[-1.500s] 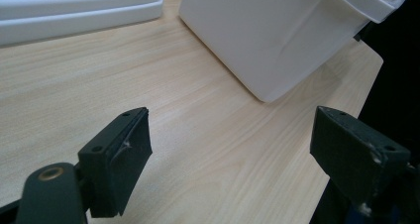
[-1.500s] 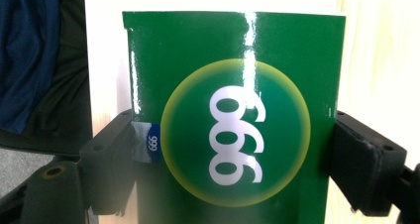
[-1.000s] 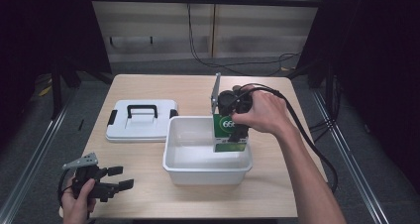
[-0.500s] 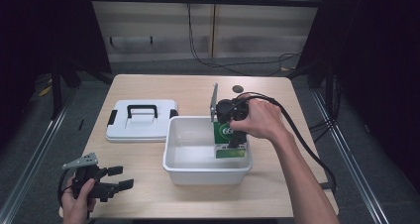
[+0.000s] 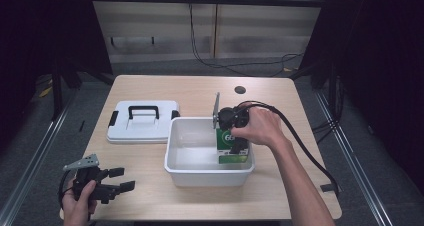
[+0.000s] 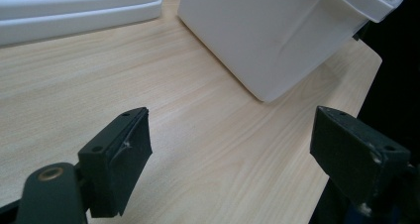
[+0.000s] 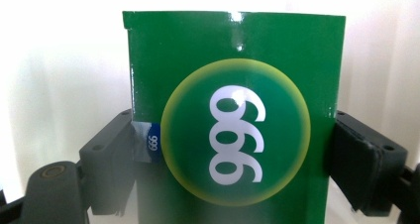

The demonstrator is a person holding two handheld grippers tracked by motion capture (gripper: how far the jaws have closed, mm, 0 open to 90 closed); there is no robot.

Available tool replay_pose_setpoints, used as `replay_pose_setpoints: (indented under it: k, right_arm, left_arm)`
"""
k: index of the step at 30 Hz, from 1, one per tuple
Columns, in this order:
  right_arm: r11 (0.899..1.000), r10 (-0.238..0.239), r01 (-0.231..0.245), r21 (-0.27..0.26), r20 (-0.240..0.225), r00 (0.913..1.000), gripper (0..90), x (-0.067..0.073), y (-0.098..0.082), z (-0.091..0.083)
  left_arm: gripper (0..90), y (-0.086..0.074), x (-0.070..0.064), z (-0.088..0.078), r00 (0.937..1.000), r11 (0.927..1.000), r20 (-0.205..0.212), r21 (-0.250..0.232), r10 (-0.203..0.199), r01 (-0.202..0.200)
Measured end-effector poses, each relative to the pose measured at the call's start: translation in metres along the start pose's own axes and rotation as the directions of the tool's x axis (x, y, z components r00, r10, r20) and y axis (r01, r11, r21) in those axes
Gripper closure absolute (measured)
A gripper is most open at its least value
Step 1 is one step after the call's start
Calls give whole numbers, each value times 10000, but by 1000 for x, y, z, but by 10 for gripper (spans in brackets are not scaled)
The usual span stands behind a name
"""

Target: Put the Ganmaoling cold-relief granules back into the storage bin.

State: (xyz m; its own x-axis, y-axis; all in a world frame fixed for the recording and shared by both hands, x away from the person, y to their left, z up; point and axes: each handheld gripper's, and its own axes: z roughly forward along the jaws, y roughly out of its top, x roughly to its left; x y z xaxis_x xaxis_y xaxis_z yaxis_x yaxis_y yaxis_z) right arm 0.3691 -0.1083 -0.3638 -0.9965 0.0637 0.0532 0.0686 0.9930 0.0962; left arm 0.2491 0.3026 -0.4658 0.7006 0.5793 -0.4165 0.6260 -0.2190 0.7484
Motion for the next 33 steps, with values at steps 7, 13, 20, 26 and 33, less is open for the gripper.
replay_pose_setpoints:
  k: [7,13,20,26,33]
  right_arm:
    - [9997,-37,38,221,-44,10000,156,-3,4,12]
    - [9997,2,2,225,-175,9998,156,-5,3,24]
    - [9991,140,-131,414,-223,9997,155,-5,4,30]
    - [9991,24,-15,422,-219,9998,155,-4,4,37]
    - [9986,116,-99,512,-314,9994,154,-4,3,42]
  left_arm:
    - [161,0,0,0,10000,10000,-2,3,9,-9]
    - [161,1,0,1,10000,10000,26,-1,9,-9]
    - [161,0,0,1,10000,10000,-8,-16,-45,45]
    - [161,0,0,1,10000,10000,1,-9,-58,58]
    - [161,0,1,1,10000,10000,-18,22,7,-7]
